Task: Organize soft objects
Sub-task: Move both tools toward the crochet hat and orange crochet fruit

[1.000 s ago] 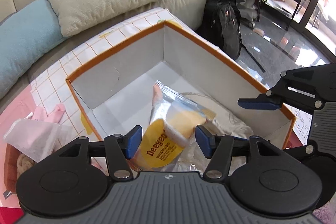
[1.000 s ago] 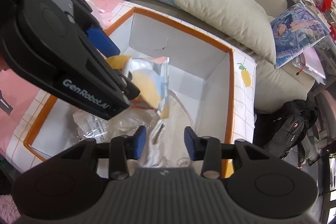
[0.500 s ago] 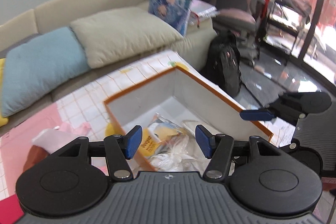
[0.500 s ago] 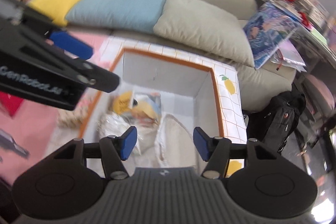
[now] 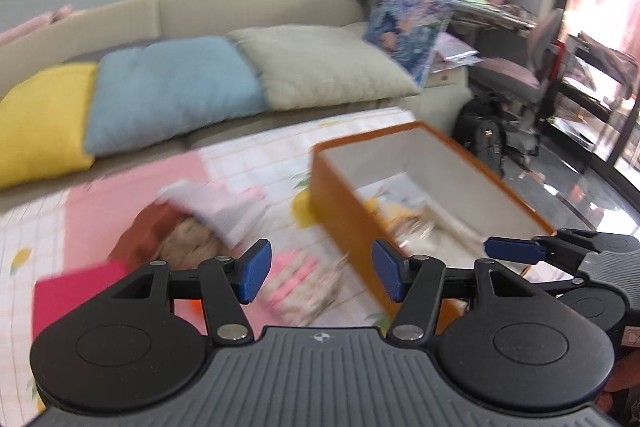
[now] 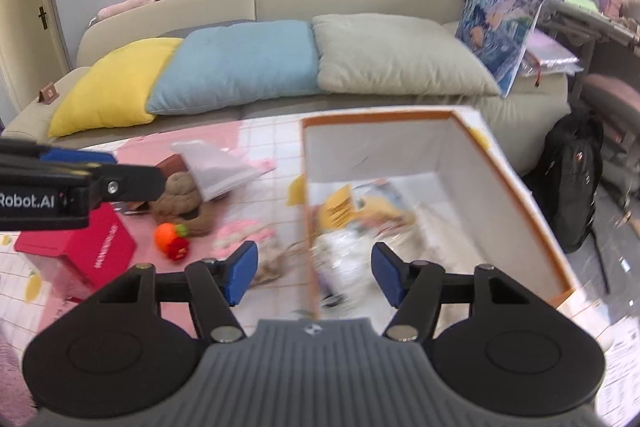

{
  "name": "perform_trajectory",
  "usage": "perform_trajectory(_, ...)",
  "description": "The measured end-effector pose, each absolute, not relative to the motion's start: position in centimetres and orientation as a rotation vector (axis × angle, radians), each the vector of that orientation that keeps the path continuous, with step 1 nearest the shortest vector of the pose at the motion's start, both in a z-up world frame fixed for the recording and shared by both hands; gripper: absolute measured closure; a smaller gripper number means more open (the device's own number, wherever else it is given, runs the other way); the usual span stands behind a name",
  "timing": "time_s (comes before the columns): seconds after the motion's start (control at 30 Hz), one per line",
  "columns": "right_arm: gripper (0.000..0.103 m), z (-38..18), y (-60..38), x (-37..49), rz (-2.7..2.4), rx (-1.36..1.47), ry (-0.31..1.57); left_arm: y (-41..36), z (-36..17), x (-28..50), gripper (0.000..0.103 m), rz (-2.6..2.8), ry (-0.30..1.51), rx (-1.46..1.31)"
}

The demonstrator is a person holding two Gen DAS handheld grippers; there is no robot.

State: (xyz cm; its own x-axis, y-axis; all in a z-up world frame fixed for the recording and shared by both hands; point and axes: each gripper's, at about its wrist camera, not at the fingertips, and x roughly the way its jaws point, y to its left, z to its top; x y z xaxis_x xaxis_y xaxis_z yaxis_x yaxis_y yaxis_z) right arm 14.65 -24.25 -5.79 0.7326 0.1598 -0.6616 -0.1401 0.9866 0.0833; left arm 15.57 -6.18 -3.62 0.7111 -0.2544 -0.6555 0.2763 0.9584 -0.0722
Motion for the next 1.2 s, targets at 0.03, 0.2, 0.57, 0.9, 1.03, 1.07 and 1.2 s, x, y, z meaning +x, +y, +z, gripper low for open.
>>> perform_trajectory(0.03,0.040,-6.0,-23.6,14.4,0.171,0.027,0.734,-5.5,-4.0,15.3,0.034,-0.280,0.727,0.020)
perform_trajectory(0.2,0.042,-7.4,-20.7,13.3,0.227,-0.005,0.764,-2.3,-6.1,14.0,0.034,-0.225,0.761,-0.011)
perform_trajectory(0.57,0.048,-9.3,-16.6,13.7,0.316,-0.124,0.795,1.4,-8.8,12.8,0.038,-0.206,0.792,-0.051)
perform_trajectory(0.9,0.053,-11.8,-14.5,18.1,0.383,-0.255,0.833,0.9,-9.7,16.0,0.041,-0.213,0.822,0.013)
perform_trajectory(1.03,0.044,-13.0,-13.9,20.6,0.406,-0.326,0.844,0.5,-10.2,18.2,0.041,-0.210,0.842,0.039)
perform_trajectory(1.07,0.041,-13.3,-13.6,21.4,0.411,-0.338,0.846,0.3,-10.3,18.7,0.041,-0.201,0.852,0.050)
perform_trajectory(1.2,0.040,-15.0,-12.5,24.0,0.387,-0.412,0.871,0.5,-10.8,20.5,0.041,-0.183,0.885,0.034)
